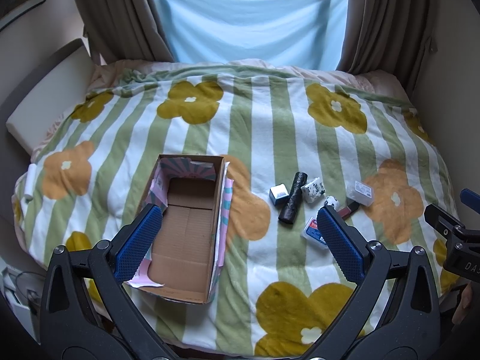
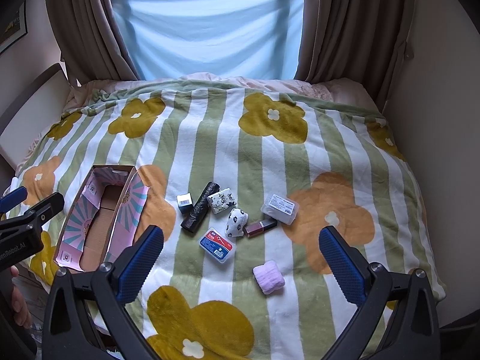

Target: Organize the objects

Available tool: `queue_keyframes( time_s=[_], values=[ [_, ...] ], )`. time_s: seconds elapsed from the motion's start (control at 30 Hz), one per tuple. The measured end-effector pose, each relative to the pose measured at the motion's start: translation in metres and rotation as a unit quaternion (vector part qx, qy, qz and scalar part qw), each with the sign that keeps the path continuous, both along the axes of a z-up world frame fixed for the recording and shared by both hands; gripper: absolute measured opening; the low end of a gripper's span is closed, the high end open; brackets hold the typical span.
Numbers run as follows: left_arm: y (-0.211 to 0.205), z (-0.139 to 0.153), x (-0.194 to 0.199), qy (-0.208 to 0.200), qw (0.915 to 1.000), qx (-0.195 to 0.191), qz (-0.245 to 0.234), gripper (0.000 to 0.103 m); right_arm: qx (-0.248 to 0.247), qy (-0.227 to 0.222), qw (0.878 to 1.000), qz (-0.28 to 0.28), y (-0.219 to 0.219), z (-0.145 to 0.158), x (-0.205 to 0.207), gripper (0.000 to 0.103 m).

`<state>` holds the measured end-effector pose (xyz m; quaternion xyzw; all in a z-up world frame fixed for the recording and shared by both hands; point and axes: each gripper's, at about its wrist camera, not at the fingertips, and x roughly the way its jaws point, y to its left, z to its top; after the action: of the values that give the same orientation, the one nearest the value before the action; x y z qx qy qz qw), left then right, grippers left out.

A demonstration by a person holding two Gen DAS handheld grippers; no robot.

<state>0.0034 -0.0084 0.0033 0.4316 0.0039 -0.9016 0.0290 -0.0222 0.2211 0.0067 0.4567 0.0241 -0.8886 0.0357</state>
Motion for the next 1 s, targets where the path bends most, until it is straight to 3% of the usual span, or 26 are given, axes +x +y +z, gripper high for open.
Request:
queue_keyframes(
  time_s=[0.37,0.67,1.0],
  values=[
    [0.002,-0.002,-0.004,-0.002,1.0000,-0.002,-0.004,0.102,0.002,0.003,1.000,-0.001,0.003,0.001,0.001,0.103],
    [0.007,-0.002,-0.010,-0.001,0.9991,-0.043,-0.004,0.102,-0.007,0.000,1.000,-0.019,0.007,0.000,0.002,0.103],
    [0.011,-0.017,-0.037,-0.034,0.9954,-0.037,-0.081,0.102,-0.022,-0.018,0.997,-0.076,0.021,-0.016,-0.007,0.103]
  ],
)
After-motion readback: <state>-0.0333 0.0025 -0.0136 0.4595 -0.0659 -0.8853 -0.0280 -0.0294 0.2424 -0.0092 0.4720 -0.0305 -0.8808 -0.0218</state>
